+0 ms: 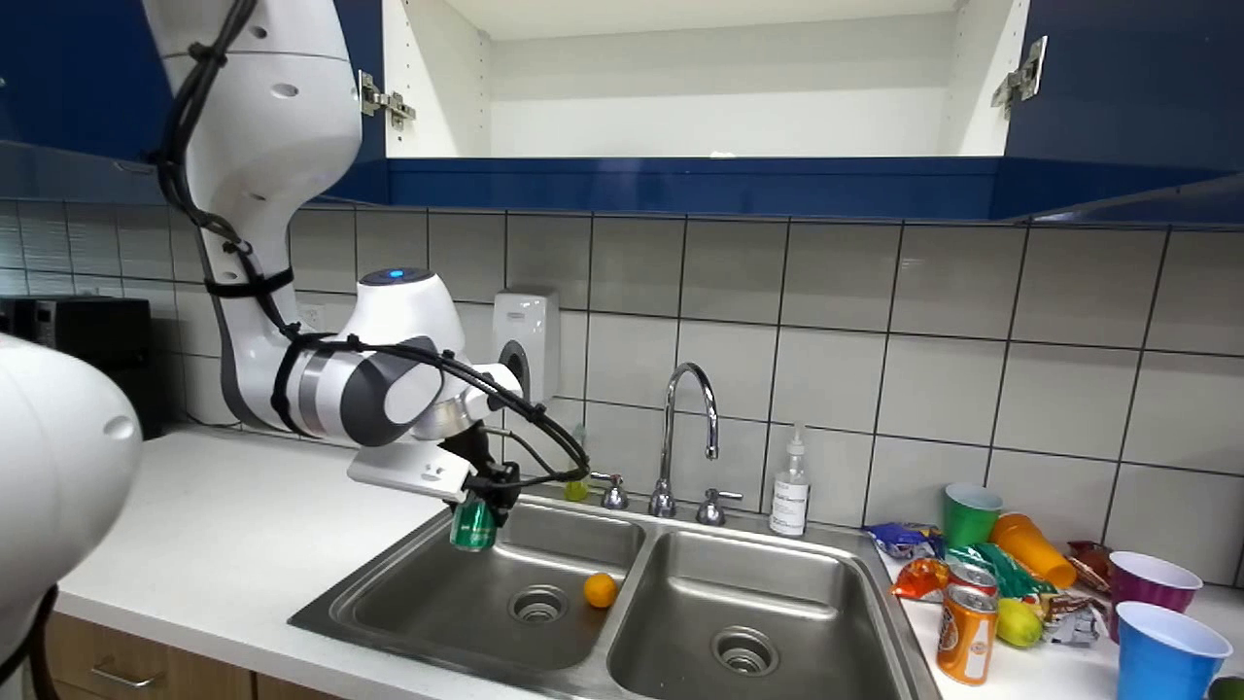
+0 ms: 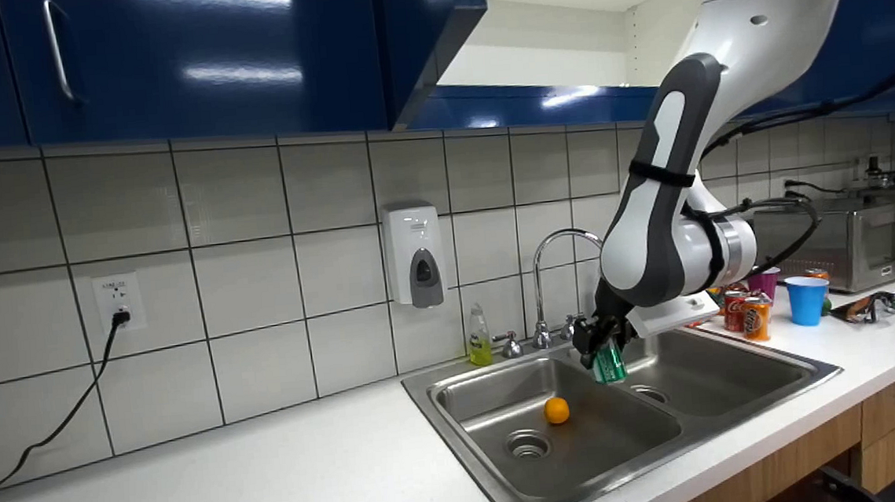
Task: Move the can of sprite from the bottom shelf to the left sink
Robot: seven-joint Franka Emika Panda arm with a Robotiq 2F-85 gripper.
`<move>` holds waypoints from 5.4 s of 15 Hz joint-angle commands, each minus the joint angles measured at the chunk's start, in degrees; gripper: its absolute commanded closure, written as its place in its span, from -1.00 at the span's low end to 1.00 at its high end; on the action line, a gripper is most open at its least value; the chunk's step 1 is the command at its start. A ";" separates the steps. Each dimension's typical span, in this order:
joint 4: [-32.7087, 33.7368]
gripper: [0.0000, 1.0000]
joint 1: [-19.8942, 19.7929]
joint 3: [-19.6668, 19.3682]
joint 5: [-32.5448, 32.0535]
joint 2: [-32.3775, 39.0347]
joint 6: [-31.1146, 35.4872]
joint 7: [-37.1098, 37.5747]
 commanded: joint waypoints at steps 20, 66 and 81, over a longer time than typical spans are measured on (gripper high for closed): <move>21.18 0.24 -21.43 12.58 -14.20 28.44 9.03 3.92; 36.00 0.24 -19.21 11.68 -13.18 45.66 8.85 2.15; 43.41 0.24 -17.85 14.06 -13.26 51.02 8.96 2.51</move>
